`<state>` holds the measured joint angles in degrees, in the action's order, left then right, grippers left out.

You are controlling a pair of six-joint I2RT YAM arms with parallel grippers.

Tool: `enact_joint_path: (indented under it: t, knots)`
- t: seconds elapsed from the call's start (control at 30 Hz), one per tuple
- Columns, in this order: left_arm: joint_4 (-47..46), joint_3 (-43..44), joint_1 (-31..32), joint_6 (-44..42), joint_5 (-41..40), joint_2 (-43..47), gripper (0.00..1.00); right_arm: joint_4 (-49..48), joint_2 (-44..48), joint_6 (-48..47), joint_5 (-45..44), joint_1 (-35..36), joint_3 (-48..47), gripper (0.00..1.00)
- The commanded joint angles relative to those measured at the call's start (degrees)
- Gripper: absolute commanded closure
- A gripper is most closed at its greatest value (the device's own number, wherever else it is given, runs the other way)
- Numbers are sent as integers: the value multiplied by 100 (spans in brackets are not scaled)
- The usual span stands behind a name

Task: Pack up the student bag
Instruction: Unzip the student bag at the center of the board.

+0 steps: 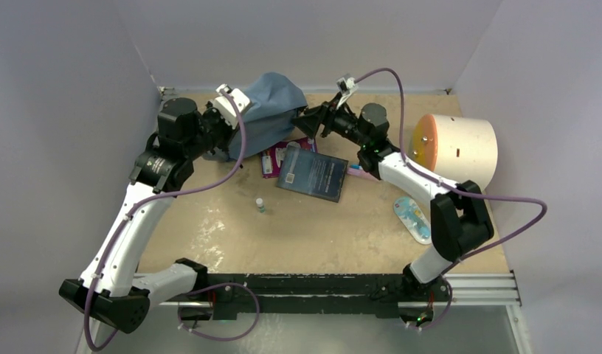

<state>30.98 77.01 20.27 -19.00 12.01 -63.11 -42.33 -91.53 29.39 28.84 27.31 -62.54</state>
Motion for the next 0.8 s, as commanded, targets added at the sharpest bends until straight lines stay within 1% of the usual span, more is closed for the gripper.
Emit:
enact_joint_path:
  t: [0.0, 0.13, 0.23, 0.33, 0.53, 0.63, 0.67, 0.77]
  knots:
    - [-462, 280, -6, 104, 244, 140, 100, 12, -104, -127, -278, -13, -578, 28]
    - [-444, 270, -6, 73, 232, 154, 100, 309, -357, -153, -233, -8, -912, 29]
    - [-450, 262, -6, 64, 232, 150, 100, 295, -438, -78, -88, -5, -931, 33]
    - [-453, 250, -6, 58, 232, 142, 100, 307, -469, -35, -126, 2, -905, 37]
    - [-453, 229, -10, 42, 236, 154, 100, 517, -602, 7, -216, 3, -1033, 38]
    - [-454, 206, -6, 34, 236, 163, 100, 551, -670, 51, -142, 3, -1160, 44]
    - [-453, 201, -6, 29, 230, 168, 100, 550, -681, 52, -123, 3, -1197, 47]
    - [-461, 178, -6, 21, 192, 177, 100, 497, -625, 54, -60, 12, -1204, 63]
